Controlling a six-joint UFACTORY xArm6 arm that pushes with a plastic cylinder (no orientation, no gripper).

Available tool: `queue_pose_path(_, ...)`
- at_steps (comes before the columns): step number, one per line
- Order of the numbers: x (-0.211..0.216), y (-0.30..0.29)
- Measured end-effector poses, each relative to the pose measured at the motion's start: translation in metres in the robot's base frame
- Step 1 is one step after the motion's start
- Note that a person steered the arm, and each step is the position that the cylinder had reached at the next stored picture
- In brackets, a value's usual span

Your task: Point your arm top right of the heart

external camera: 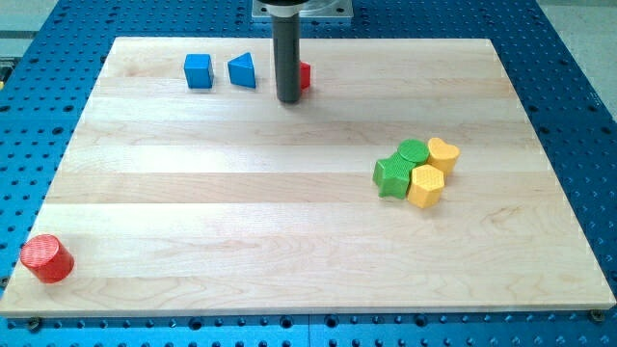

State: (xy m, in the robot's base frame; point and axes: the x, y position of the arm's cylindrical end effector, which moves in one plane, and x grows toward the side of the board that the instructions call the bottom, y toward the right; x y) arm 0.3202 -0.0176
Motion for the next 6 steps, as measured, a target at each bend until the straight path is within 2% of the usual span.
queue_pose_path(2, -0.008, -0.006)
queue_pose_path(3, 0.033, 0.015)
queue_pose_path(4, 0.048, 0.079)
queue_pose_path(5, 0.067, 0.200)
queue_pose_path(6, 0.118, 0.255)
